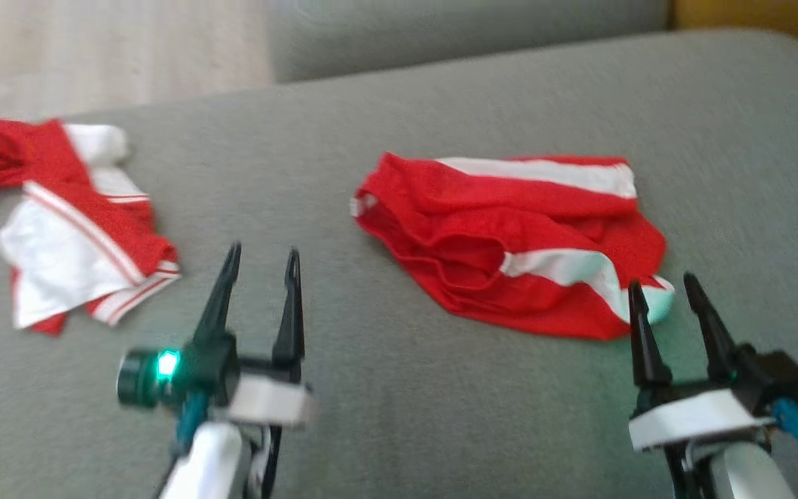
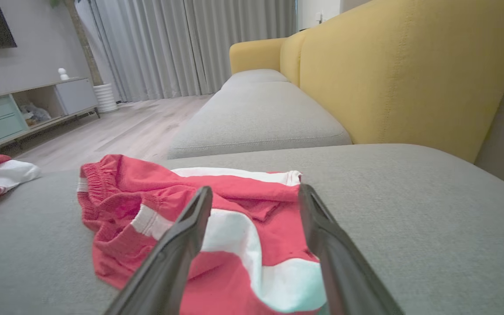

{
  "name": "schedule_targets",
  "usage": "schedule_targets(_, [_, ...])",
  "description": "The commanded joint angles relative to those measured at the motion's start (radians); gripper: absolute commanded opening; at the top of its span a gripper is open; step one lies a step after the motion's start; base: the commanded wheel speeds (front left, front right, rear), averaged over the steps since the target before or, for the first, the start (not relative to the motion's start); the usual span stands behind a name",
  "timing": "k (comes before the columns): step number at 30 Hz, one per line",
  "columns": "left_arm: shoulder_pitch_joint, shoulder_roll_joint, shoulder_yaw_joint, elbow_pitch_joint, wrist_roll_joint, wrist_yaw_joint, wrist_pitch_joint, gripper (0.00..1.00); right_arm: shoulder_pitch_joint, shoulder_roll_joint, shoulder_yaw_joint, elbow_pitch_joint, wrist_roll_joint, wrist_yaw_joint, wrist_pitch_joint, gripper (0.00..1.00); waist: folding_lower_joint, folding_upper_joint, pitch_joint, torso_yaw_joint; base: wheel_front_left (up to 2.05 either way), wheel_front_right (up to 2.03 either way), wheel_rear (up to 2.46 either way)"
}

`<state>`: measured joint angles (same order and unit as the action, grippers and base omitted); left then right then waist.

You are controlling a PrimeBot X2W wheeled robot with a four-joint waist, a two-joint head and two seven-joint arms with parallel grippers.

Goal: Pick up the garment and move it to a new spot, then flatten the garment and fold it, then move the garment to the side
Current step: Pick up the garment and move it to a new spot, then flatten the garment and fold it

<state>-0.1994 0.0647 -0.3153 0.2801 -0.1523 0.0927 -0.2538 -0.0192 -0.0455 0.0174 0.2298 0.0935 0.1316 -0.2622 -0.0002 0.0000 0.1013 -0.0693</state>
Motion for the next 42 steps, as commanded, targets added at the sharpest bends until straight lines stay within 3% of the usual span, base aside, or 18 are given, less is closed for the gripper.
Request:
schedule_targets(1, [0.014,-0.002,0.044,-0.073,0.02,0.017,-0.008,1.0,0.001,-0.005,0.014,-0.034,-0.005,-0.001,0.0,1.0,0.0002,0.0,-0.071,0.069,0.0,0.0,0.0])
schedule_targets(8, [0.17,-0.012,0.053,-0.231,0.048,0.059,-0.008,1.0,0.064,-0.005,-0.024,-0.081,-0.01,-0.001,0.0,1.0,0.0002,0.0,-0.103,0.115,0.0,0.0,0.0])
schedule_targets(14, [0.269,-0.014,0.053,-0.25,0.056,0.077,-0.008,1.0,0.114,-0.005,-0.018,-0.109,-0.013,-0.001,0.0,1.0,0.0002,0.0,-0.129,0.121,0.0,0.0,0.0])
schedule_targets(42, [0.297,-0.014,0.03,-0.242,0.087,0.083,-0.008,1.0,0.153,-0.005,0.007,-0.108,-0.015,-0.001,0.0,1.0,0.0002,0.0,-0.145,0.131,0.0,0.0,0.0])
